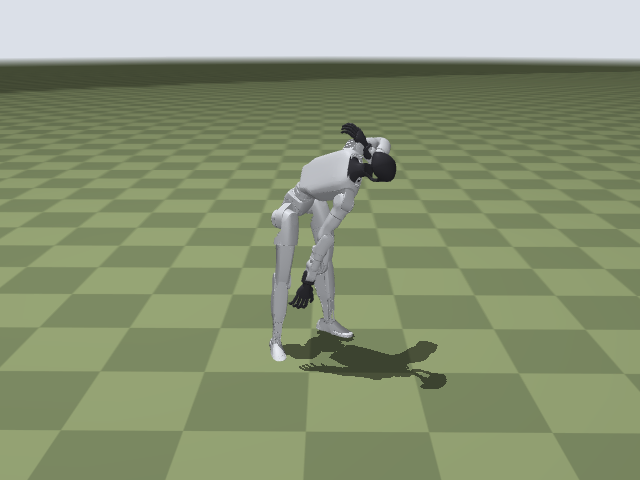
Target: Upper body actions
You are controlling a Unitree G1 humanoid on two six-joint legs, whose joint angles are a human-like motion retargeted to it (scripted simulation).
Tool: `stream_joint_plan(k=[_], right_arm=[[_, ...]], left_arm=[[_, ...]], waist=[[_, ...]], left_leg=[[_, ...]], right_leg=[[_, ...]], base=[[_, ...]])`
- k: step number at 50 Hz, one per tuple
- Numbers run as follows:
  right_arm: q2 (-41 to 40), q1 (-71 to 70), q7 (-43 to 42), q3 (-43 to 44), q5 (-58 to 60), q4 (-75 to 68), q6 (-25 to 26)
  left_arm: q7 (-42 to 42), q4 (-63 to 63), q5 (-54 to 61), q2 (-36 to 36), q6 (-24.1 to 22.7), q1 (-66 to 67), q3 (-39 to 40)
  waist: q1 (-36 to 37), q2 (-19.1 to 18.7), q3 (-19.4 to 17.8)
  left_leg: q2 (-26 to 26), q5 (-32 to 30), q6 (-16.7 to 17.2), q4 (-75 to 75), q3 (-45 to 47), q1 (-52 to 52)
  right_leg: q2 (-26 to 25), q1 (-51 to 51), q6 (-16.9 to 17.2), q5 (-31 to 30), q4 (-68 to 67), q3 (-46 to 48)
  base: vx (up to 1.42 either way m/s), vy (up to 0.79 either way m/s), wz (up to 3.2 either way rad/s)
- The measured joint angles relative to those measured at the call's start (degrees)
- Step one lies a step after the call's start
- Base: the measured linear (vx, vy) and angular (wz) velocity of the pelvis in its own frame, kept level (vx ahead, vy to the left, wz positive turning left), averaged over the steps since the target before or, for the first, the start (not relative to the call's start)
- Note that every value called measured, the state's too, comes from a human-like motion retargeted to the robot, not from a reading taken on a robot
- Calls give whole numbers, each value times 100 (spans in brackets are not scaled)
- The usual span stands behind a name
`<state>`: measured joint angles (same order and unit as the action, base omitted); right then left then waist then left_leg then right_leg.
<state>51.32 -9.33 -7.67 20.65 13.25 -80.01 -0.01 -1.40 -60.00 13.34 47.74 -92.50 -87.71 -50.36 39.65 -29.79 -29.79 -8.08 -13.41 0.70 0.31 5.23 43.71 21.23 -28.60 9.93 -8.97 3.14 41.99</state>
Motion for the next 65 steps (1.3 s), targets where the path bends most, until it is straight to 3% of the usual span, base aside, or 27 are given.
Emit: stream_joint_plan(k=[3, 10, 14, 22, 27, 33, 39, 46, 56, 65], right_arm=[[130, -350, 318, -147, -178, -61, 129], [392, -1066, 1211, -452, -436, 304, 116], [501, -1143, 1441, -639, -262, 410, 75], [558, -803, 1243, -410, -97, 268, 36], [-103, -67, 783, -94, 108, 215, -27], [-1443, 436, 563, 97, 332, 368, -144], [-2593, 468, 709, -78, 396, 522, -372], [-3411, 470, 1002, -530, 741, 558, -579], [-3902, 1194, 1142, -994, 1073, 293, -495], [-4578, 1532, 1349, -853, 661, -328, -47]], left_arm=[[-300, 0, 169, -223, 0, -86, 9], [-107, 0, -404, -554, 0, -873, -524], [-204, 0, -483, -933, 0, -1234, -585], [-343, 0, -632, -1585, 0, -1668, 73], [-551, 0, -658, -1839, 0, -1806, 580], [-406, 0, -1018, -2082, 0, -1812, 1356], [-203, 0, -1328, -1860, 0, -1844, 1795], [-564, 0, -1072, -1568, 0, -2430, 2024], [-669, 0, -1037, -1759, 0, -2492, 2922], [266, 0, -1904, -1643, 0, -2375, 3816]], waist=[[640, 0, 0], [1681, 0, 0], [1684, 0, 0], [1175, 87, 0], [653, 644, 0], [-163, 1800, 0], [-1165, 3010, 0], [-2181, 3921, 86], [-3254, 4412, 1211], [-3651, 4341, 1584]], left_leg=[[44, -81, 13, -61, -41, 500], [262, -175, 47, -129, -19, 1440], [357, -146, 53, -55, -10, 1487], [534, 19, -12, 185, 42, 965], [666, 246, -54, 343, 180, 264], [997, 690, -48, 579, 603, -681], [1392, 1258, 39, 958, 1170, -1783], [1822, 1656, 130, 1409, 2011, -3298], [1950, 855, -4, 1618, 2288, -4503], [1936, 519, -303, 1928, 2141, -4472]], right_leg=[[-42, -521, -3, -68, 19, -31], [-250, -1523, -72, -90, 23, -218], [-310, -1586, -96, -51, -72, -199], [-461, -1093, -149, 62, -276, -187], [-551, -503, -177, 155, -375, -252], [-739, 164, -241, 257, -422, -440], [-956, 968, -358, 483, -514, -915], [-1240, 2112, -537, 828, -664, -1523], [-1482, 3222, -958, 1350, -733, -2178], [-1484, 3605, -1154, 1583, -757, -2137]], base=[[11, -48, 18], [-1, -24, -13], [-7, 0, -24], [-14, -12, -32], [-17, -7, -44], [-21, 4, -84], [-13, 17, -93], [1, 25, -97], [22, 8, -38], [3, -10, 17]])
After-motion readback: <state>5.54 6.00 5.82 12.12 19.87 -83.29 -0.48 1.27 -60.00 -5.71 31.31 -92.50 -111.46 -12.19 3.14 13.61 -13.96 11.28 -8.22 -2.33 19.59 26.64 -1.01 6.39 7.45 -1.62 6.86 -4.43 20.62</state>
